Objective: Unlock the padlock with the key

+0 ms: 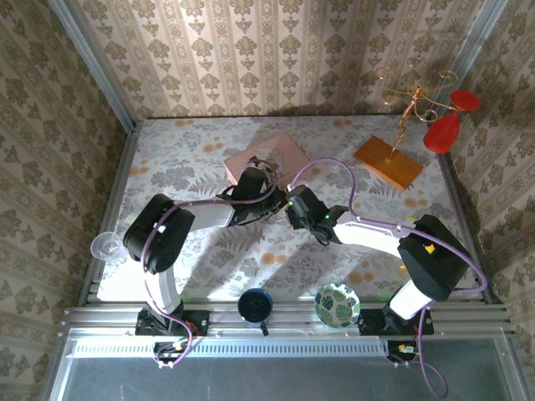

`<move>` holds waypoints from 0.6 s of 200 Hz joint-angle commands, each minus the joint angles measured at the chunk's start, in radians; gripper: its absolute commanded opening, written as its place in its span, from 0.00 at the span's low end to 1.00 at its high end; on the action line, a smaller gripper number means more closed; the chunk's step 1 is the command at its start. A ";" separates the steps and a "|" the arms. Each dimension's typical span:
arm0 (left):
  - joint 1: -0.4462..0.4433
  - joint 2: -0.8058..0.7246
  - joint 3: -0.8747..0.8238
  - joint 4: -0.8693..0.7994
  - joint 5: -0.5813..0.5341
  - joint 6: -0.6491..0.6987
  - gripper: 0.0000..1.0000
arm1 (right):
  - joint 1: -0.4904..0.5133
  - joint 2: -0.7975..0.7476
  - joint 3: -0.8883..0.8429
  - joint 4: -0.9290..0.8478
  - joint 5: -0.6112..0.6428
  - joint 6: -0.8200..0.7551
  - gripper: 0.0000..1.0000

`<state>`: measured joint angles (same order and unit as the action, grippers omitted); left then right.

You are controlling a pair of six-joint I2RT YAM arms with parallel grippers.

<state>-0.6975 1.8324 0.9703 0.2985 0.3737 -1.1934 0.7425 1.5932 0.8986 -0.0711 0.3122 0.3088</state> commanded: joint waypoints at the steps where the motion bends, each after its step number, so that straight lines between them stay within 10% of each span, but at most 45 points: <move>1: 0.001 -0.026 0.024 0.002 0.056 -0.016 0.00 | 0.006 0.031 0.042 -0.038 0.031 -0.035 0.34; 120: -0.001 -0.021 0.015 0.017 0.064 -0.026 0.00 | 0.005 0.103 0.097 -0.048 0.025 -0.027 0.27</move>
<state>-0.6930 1.8324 0.9703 0.2993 0.3878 -1.2053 0.7425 1.6737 0.9588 -0.1112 0.3119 0.2871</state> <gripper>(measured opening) 0.076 0.273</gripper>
